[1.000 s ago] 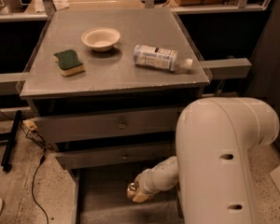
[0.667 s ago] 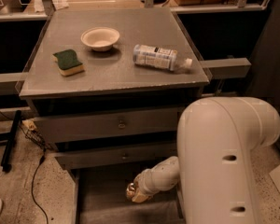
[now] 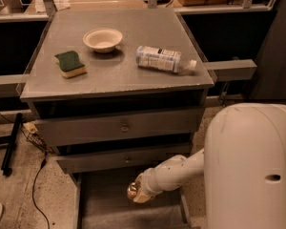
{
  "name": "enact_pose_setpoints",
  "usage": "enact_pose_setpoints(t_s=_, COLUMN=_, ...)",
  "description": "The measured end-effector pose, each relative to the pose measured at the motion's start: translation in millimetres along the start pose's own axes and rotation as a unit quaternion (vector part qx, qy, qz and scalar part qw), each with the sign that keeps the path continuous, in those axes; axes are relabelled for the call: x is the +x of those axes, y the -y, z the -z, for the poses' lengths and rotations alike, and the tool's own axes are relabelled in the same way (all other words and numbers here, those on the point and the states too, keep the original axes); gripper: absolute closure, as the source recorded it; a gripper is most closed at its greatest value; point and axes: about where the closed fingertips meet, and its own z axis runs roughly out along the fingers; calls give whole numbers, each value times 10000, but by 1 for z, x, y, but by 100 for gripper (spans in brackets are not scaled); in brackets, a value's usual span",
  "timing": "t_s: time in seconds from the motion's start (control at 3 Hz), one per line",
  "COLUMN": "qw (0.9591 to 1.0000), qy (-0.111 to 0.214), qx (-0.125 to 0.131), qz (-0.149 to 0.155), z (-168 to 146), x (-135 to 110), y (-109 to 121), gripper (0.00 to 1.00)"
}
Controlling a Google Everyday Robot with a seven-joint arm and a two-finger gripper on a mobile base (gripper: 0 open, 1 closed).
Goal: Pick orange can from bottom drawer and place on counter
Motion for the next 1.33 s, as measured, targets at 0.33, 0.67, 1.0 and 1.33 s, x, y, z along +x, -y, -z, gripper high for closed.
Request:
enact_pose_setpoints(t_s=0.33, qw=9996, qy=119, qx=33, qz=272, z=15, x=-23, y=7, gripper=100)
enact_pose_setpoints(t_s=0.67, qw=9995, qy=132, qx=4, qz=293, z=14, x=-25, y=4, gripper=100)
enact_pose_setpoints(t_s=1.0, qw=9993, qy=278, qx=-53, qz=224, z=13, x=-29, y=1, gripper=100)
enact_pose_setpoints(t_s=1.33, qw=9971, qy=679, qx=-5, qz=357, z=26, x=-45, y=4, gripper=100)
